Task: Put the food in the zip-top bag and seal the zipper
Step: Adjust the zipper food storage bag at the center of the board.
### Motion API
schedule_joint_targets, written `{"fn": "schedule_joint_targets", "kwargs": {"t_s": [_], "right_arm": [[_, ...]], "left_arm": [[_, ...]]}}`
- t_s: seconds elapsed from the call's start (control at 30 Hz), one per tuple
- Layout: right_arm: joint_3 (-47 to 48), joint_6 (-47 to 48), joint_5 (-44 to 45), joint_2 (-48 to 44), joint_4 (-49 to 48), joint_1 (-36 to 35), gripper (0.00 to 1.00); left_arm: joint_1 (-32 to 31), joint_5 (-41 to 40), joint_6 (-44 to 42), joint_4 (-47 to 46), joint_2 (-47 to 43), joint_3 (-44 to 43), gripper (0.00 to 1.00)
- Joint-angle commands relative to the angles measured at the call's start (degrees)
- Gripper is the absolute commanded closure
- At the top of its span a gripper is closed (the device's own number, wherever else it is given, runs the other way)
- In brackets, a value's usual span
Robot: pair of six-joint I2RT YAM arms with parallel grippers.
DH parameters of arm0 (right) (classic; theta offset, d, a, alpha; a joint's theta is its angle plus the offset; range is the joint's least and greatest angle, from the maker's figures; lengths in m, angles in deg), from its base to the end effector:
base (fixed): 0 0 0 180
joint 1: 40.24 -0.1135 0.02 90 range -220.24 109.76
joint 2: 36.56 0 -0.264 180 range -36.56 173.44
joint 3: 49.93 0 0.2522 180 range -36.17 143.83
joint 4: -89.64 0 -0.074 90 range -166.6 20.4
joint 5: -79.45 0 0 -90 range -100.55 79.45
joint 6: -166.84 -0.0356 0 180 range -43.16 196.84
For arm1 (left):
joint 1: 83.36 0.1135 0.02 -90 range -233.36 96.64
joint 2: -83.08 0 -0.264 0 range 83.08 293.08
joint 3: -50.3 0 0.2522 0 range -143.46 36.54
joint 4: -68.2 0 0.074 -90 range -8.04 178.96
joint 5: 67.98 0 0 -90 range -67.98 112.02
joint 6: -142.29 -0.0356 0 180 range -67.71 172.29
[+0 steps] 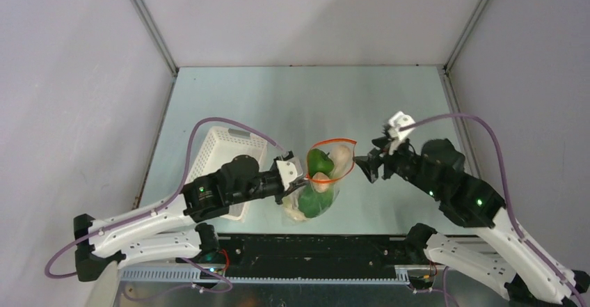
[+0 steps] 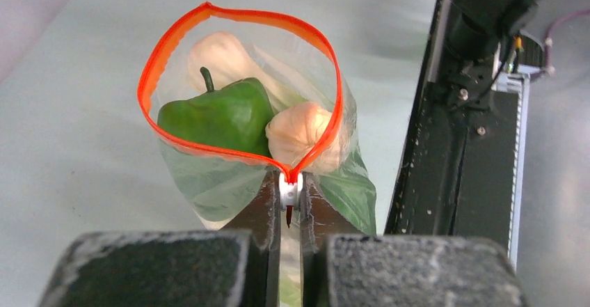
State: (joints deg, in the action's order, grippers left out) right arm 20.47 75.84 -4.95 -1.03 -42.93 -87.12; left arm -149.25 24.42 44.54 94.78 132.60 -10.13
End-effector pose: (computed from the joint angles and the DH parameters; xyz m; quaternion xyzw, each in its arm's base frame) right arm 0.0838 0.0844 0.3873 -0.2756 0.7296 0.2187 0.5865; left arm 0.0811 -0.1848 0.3324 0.4876 0.6302 -0.3080 0.5198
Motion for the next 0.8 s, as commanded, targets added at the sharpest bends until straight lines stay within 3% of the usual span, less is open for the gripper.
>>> {"fn": "schedule_joint_targets", "kwargs": {"t_s": [0.0,0.13,0.23,0.43,0.77], "right_arm": [[7.29,17.24,-6.99,10.74,4.57,0.07,0.29],[10.12,26.23,-13.18,16.74,9.17,1.17,0.28],[10.67,32.93,-23.04,18.83,10.99,2.62,0.28],[10.79,35.79,-31.49,22.0,7.55,5.42,0.3],[12.28,40.17,-34.42,28.44,6.66,7.69,0.38]], "left_arm": [[-0.29,7.39,-4.99,-1.33,-3.38,0.17,1.0],[-0.37,11.12,-8.19,-0.41,-4.75,2.0,1.0],[-0.3,12.88,-9.17,-0.37,-5.29,2.75,1.0],[-0.34,14.07,-10.69,-1.21,-5.71,3.47,1.0],[-0.29,13.19,-11.74,-0.76,-5.81,3.53,1.0]]}}
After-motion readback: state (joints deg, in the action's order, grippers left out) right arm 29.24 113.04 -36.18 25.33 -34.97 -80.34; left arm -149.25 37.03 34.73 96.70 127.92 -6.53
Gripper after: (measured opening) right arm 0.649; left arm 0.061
